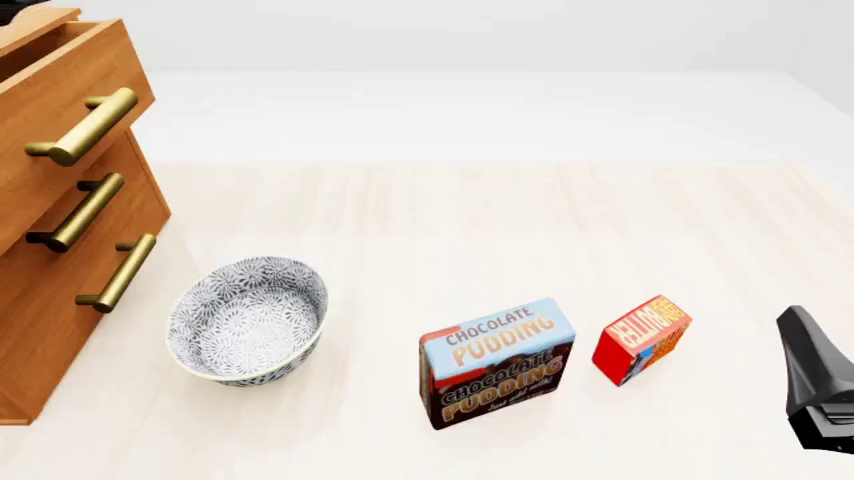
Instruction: Put the butter at the back in the top drawer of the cabinet and close it.
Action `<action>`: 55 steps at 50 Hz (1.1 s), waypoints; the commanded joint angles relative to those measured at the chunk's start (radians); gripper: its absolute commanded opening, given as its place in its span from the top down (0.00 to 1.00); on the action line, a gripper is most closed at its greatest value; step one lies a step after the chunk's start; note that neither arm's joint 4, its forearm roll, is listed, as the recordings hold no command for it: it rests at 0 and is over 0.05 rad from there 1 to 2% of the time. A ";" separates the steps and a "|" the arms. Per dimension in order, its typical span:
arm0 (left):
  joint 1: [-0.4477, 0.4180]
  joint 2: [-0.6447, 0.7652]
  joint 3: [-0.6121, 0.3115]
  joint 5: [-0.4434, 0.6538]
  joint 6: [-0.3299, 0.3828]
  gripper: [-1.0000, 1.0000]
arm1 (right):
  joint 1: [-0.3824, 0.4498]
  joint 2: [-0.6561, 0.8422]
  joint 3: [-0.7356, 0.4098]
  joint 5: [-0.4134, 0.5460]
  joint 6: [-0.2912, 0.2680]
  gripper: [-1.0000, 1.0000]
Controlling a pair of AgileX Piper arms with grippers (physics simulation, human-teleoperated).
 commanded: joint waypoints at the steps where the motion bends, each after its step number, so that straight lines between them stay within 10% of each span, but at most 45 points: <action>1: 0.000 0.059 -0.080 0.076 -0.122 0.00 | 0.000 0.000 0.000 0.000 0.000 0.00; 55: 0.100 0.126 -0.161 0.156 -0.228 0.00 | 0.000 0.000 0.000 0.000 0.000 0.00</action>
